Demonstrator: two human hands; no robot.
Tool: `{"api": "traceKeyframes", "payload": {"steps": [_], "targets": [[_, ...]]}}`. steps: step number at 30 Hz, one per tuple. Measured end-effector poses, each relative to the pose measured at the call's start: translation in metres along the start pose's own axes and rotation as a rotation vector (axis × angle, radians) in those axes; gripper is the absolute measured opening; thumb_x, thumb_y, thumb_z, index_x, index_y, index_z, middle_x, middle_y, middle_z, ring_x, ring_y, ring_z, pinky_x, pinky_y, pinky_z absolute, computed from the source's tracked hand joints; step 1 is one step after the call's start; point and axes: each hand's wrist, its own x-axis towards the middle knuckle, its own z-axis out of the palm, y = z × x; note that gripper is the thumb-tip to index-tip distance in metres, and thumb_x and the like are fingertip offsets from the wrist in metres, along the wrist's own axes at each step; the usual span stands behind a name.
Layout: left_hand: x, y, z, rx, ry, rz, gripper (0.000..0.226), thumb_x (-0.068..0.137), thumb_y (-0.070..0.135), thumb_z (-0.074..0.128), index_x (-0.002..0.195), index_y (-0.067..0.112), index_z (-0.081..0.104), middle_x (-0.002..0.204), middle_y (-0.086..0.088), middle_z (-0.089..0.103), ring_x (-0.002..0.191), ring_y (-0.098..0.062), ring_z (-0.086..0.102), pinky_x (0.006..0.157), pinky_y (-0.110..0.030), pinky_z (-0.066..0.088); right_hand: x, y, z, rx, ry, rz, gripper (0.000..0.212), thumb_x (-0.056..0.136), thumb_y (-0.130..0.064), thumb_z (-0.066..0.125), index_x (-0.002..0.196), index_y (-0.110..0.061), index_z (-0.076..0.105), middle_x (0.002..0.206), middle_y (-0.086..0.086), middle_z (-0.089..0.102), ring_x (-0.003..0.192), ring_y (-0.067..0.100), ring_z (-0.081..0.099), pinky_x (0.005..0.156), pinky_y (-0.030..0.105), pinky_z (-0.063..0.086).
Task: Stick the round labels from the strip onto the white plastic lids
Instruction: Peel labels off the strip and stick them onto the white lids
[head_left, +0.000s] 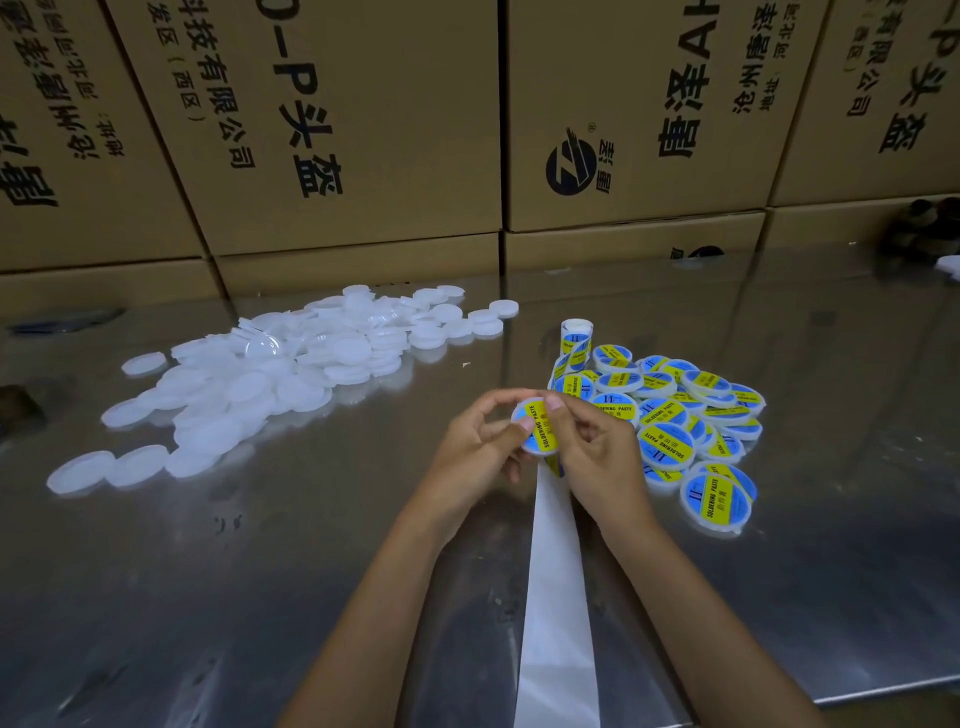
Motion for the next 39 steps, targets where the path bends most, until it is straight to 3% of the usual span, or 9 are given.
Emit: {"api": "traceKeyframes", "payload": {"steps": [4,9,14,20,26,32,35,38,39], "targets": [[-0.001,0.002,0.000,-0.013,-0.024,-0.002,0.033,0.092,-0.001,0.067,0.122,0.013,0.065,0.090,-0.007,0.076,0.069,-0.014,0.061,0.068,-0.023,0.050,0.001,0.001,-0.002,-0.028,0.020,0.033,0.022,0.102,-0.019,0.053,0.096,-0.025,0.073,0.068,-0.018,0.070,0.064,-0.006,0.061,0.062,0.012,0.045],[0.002,0.002,-0.004,0.042,0.138,0.016,0.027,0.092,0.006,0.069,0.118,0.011,0.066,0.081,-0.007,0.076,0.042,-0.012,0.052,0.058,-0.018,0.049,0.002,-0.002,0.000,0.040,-0.088,0.173,0.021,0.098,-0.015,0.059,0.115,-0.011,0.070,0.052,-0.022,0.059,0.051,-0.006,0.055,0.054,0.005,0.038],[0.001,0.001,-0.003,0.064,0.125,0.023,0.023,0.099,0.007,0.059,0.122,0.011,0.060,0.076,-0.001,0.074,0.034,-0.016,0.055,0.056,-0.022,0.052,0.000,-0.009,-0.001,0.078,-0.196,0.220,0.026,0.095,-0.005,0.060,0.120,-0.011,0.067,0.045,-0.020,0.055,0.047,-0.007,0.054,0.049,0.005,0.036],[-0.001,0.004,-0.002,0.053,0.062,0.009,0.024,0.102,0.010,0.055,0.125,0.015,0.056,0.088,-0.004,0.076,0.040,-0.022,0.064,0.049,-0.015,0.044,0.000,-0.009,0.000,0.081,-0.145,0.220,0.025,0.094,-0.004,0.062,0.114,-0.016,0.067,0.045,-0.019,0.055,0.045,-0.005,0.053,0.048,0.005,0.036],[-0.002,0.005,0.002,0.052,0.005,-0.028,0.024,0.104,0.016,0.051,0.128,0.016,0.051,0.090,-0.001,0.077,0.055,-0.025,0.073,0.043,-0.016,0.033,0.002,-0.005,-0.001,0.082,-0.055,0.223,0.020,0.093,-0.010,0.065,0.101,-0.027,0.071,0.052,-0.004,0.057,0.046,0.004,0.044,0.051,0.016,0.039],[-0.002,0.006,0.004,0.045,0.012,0.045,0.024,0.102,0.005,0.051,0.127,0.004,0.053,0.087,-0.009,0.073,0.058,-0.014,0.071,0.053,-0.012,0.047,0.001,-0.009,-0.002,0.153,-0.071,0.244,0.015,0.094,-0.006,0.063,0.105,-0.014,0.068,0.048,-0.010,0.060,0.041,0.000,0.051,0.043,0.011,0.039],[0.001,0.002,0.003,0.094,0.090,0.110,0.020,0.099,0.002,0.057,0.118,0.004,0.060,0.084,-0.003,0.074,0.063,-0.003,0.068,0.060,-0.013,0.050,0.001,-0.008,-0.002,0.135,-0.082,0.234,0.016,0.095,-0.006,0.062,0.109,-0.011,0.068,0.047,-0.011,0.057,0.042,0.000,0.048,0.044,0.011,0.037],[0.003,-0.003,-0.003,0.093,0.231,0.132,0.002,0.095,0.009,0.067,0.094,0.010,0.065,0.075,-0.007,0.077,0.064,-0.010,0.070,0.062,-0.019,0.053,-0.001,-0.005,0.000,0.080,-0.126,0.146,0.012,0.095,-0.011,0.063,0.103,-0.012,0.072,0.048,-0.001,0.050,0.048,0.016,0.040,0.051,0.023,0.033],[0.004,-0.004,-0.004,0.097,0.262,0.137,0.008,0.094,0.010,0.068,0.088,0.012,0.064,0.073,-0.008,0.076,0.063,-0.011,0.070,0.061,-0.020,0.054,-0.001,-0.005,0.001,0.064,-0.138,0.125,0.012,0.095,-0.012,0.063,0.101,-0.013,0.073,0.048,-0.001,0.049,0.050,0.016,0.040,0.053,0.025,0.033]]}}
